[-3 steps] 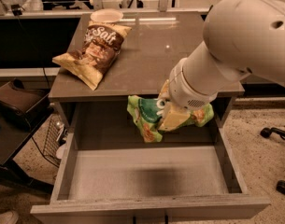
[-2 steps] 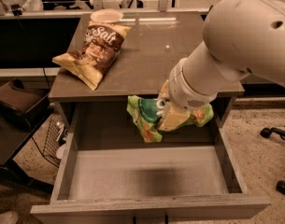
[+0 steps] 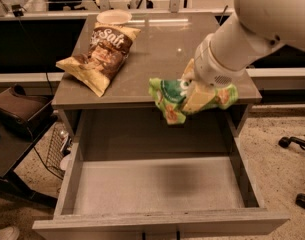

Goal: Pick green rice chip bag from top drawer and place on counter

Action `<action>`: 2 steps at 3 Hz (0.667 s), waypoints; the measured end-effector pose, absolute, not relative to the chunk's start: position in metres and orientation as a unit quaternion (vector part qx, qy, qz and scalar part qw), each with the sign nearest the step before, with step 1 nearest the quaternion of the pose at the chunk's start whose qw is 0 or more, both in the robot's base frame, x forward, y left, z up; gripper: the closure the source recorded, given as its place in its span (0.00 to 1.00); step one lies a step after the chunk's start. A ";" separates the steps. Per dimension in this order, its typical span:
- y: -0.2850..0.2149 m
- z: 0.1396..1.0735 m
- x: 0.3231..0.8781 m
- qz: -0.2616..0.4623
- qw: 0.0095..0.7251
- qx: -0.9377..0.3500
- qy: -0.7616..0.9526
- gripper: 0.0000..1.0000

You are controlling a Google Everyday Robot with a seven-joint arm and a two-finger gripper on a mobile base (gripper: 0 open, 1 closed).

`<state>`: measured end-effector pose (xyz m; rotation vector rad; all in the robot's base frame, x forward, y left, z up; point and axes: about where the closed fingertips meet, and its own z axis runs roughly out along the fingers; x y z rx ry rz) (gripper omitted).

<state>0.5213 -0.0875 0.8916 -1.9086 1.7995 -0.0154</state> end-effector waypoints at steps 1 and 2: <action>-0.106 0.911 0.574 -0.019 0.274 -0.709 0.650 1.00; -0.116 0.916 0.626 -0.020 0.285 -0.715 0.639 1.00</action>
Offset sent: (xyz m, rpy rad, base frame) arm 0.1790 -0.0422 0.0396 0.0425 -0.1136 0.0645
